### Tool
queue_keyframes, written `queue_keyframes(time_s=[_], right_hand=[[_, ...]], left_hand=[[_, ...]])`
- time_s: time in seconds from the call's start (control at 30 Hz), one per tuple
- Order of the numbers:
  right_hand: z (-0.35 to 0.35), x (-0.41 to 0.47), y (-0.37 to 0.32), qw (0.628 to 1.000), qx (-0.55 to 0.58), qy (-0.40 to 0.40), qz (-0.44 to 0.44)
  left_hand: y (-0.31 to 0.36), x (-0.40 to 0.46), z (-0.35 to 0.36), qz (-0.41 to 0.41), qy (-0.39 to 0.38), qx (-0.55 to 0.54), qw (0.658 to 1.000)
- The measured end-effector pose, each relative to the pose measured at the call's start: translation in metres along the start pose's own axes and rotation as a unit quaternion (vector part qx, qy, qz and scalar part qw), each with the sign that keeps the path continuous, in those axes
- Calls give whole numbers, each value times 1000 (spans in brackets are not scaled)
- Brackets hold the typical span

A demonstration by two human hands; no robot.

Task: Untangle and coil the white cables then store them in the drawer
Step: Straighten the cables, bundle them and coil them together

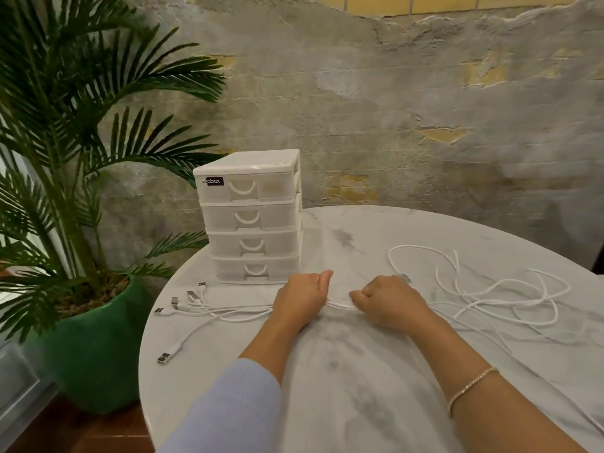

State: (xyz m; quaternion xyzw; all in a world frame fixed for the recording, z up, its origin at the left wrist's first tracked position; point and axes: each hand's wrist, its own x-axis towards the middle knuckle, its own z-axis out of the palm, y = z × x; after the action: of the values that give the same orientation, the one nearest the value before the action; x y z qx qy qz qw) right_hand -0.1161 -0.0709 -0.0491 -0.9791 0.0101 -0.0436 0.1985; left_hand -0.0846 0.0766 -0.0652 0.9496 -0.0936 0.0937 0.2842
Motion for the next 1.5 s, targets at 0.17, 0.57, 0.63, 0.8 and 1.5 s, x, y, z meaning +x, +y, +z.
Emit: queue_keyframes(time_s=[0.17, 0.57, 0.63, 0.8, 1.5], right_hand=[[-2, 9, 17, 992, 8, 89, 90], [-11, -2, -9, 993, 37, -50, -96], [-9, -2, -3, 997, 47, -40, -53], [4, 7, 15, 999, 5, -16, 41], [0, 6, 28, 988, 6, 33, 149]], left_hand=[[10, -1, 4, 47, -61, -17, 997], [-1, 4, 1, -63, 36, -14, 997], [-3, 4, 0, -67, 35, -14, 997], [-8, 1, -1, -25, 14, 68, 997], [-84, -31, -68, -49, 27, 289, 956]])
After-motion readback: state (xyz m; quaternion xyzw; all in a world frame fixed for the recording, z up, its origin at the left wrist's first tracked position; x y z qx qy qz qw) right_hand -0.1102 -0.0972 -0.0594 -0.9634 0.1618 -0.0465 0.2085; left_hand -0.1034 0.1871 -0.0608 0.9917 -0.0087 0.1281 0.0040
